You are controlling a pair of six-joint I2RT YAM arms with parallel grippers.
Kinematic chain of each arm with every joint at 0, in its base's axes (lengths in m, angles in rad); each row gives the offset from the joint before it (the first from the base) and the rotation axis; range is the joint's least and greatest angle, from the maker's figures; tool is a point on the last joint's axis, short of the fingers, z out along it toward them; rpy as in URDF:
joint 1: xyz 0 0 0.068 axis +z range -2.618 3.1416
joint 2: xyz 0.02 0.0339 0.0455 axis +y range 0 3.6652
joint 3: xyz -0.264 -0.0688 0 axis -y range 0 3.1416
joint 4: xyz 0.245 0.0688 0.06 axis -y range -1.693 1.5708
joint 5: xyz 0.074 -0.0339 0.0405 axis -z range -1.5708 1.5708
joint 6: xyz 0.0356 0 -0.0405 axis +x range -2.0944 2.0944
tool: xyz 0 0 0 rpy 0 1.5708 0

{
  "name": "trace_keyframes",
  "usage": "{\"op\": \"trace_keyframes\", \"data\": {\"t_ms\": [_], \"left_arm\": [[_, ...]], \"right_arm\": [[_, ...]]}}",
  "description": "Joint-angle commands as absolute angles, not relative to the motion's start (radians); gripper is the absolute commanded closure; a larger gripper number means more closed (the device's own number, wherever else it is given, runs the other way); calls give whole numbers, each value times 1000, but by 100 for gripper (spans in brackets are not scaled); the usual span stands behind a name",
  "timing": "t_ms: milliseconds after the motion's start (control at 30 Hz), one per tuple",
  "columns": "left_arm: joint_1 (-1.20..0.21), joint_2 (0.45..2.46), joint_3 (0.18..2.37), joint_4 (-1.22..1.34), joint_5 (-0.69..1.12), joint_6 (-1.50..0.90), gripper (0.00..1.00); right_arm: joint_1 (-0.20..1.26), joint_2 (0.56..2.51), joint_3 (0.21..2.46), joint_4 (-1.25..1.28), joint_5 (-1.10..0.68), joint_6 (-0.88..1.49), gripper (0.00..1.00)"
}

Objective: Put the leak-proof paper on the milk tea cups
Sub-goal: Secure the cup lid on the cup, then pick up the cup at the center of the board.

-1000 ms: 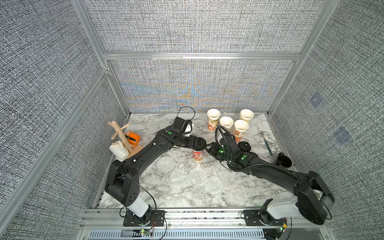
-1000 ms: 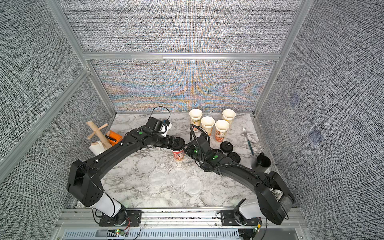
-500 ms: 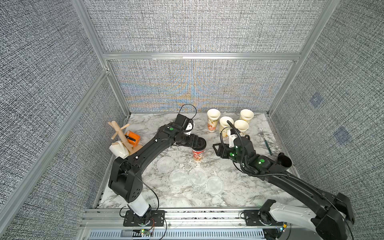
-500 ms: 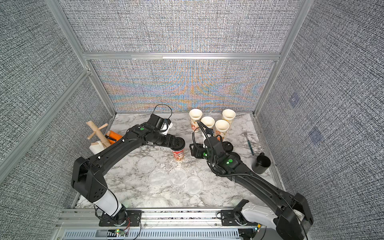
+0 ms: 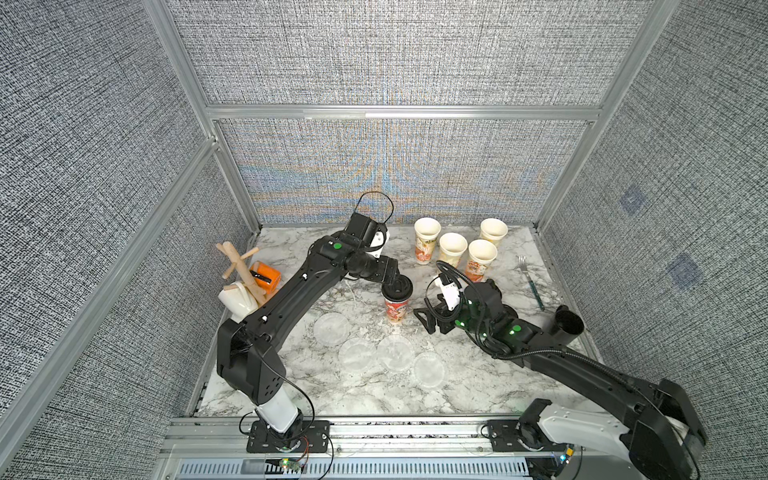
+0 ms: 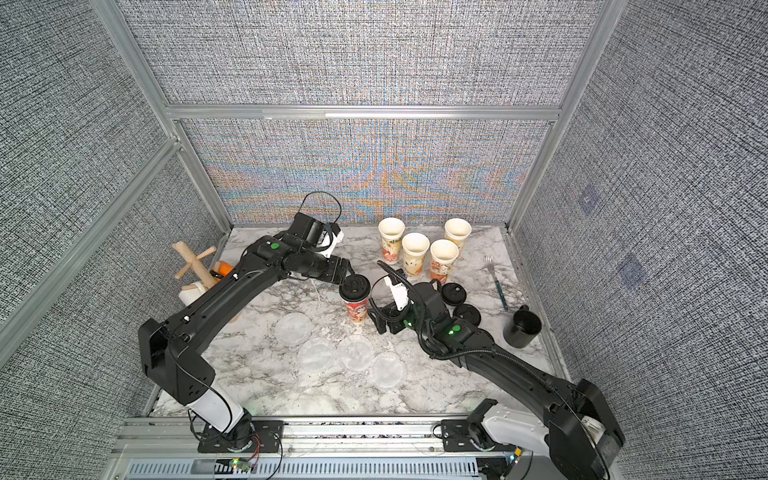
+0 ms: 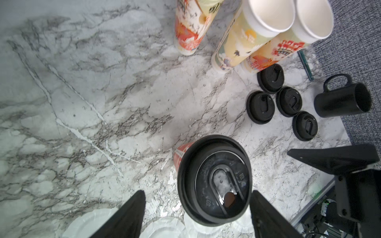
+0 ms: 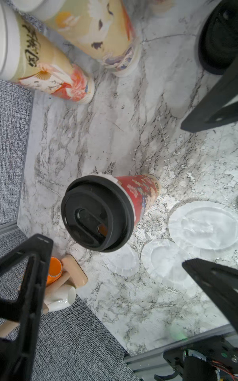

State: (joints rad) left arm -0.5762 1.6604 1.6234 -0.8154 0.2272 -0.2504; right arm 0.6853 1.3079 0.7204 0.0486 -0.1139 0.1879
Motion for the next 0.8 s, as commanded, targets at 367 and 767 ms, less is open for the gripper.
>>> {"op": "trace_keyframes", "data": {"t_ms": [367,767], "left_arm": [[-582,1195,896,-179,132,-275,17],[-592,1047,407,447,203,-67,18]], "right_arm": [[687,1460,669,391,-236,-74,2],[612,1599,705,491,-386,-172,2]]}}
